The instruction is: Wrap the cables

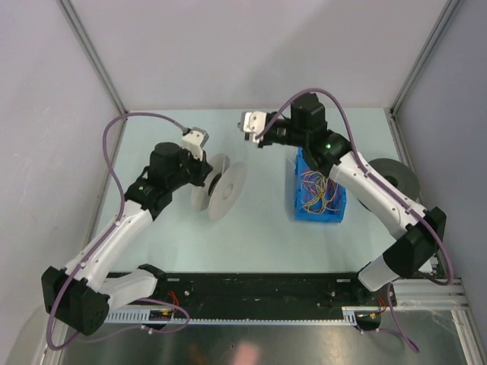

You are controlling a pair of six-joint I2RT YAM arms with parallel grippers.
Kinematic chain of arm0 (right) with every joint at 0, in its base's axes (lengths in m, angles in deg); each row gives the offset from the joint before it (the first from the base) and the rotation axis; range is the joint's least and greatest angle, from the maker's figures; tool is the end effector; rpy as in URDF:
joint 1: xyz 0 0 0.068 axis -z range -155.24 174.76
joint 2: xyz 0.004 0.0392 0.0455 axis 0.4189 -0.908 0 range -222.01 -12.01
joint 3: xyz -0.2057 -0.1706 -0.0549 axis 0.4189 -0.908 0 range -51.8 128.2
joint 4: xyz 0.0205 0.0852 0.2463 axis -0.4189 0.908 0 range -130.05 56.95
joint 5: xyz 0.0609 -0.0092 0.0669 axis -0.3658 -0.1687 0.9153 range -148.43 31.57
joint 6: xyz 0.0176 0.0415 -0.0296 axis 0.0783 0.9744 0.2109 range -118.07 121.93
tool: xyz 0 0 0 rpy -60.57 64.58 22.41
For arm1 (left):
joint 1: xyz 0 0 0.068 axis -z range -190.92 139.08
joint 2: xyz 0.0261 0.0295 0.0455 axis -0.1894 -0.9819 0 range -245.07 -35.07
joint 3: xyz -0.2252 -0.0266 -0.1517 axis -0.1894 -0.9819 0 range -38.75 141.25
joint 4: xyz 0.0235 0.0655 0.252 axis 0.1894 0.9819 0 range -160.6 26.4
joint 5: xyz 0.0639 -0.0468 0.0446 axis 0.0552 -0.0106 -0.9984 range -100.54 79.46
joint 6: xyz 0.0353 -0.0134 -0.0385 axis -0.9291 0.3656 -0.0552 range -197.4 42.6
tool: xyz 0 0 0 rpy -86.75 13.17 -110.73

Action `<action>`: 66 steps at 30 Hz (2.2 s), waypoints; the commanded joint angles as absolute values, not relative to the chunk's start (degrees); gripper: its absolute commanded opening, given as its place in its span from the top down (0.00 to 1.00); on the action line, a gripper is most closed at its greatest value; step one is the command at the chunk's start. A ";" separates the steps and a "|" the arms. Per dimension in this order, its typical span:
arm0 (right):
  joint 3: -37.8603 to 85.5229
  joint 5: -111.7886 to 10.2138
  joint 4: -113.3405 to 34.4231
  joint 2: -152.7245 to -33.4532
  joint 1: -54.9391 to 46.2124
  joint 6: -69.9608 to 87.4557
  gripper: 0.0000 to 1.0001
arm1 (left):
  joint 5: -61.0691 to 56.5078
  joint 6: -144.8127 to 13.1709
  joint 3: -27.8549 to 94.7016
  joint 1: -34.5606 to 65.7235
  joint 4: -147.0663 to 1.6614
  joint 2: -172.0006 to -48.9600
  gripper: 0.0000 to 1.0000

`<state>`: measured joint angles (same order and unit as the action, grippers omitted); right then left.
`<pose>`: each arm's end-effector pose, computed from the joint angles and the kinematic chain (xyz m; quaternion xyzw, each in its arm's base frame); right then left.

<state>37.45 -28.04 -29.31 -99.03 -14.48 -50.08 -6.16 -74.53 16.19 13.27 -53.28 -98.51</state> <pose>0.2615 0.2369 0.4311 -0.6423 0.3890 0.1273 0.6480 0.2285 -0.1055 0.3251 0.1766 0.8282 -0.1557 0.5086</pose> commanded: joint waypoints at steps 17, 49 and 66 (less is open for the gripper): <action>41.54 -14.84 -34.70 -111.83 0.64 -31.70 1.00 | 37.56 -44.19 26.87 -3.67 -81.90 -89.16 1.00; 23.43 -19.25 -45.79 -102.63 -4.38 -2.22 0.07 | -6.40 -30.73 43.67 -7.26 -73.51 -91.38 1.00; 18.21 -42.15 -64.82 -108.81 -12.12 2.82 0.02 | -14.00 -18.56 36.12 -7.01 -72.27 -88.42 1.00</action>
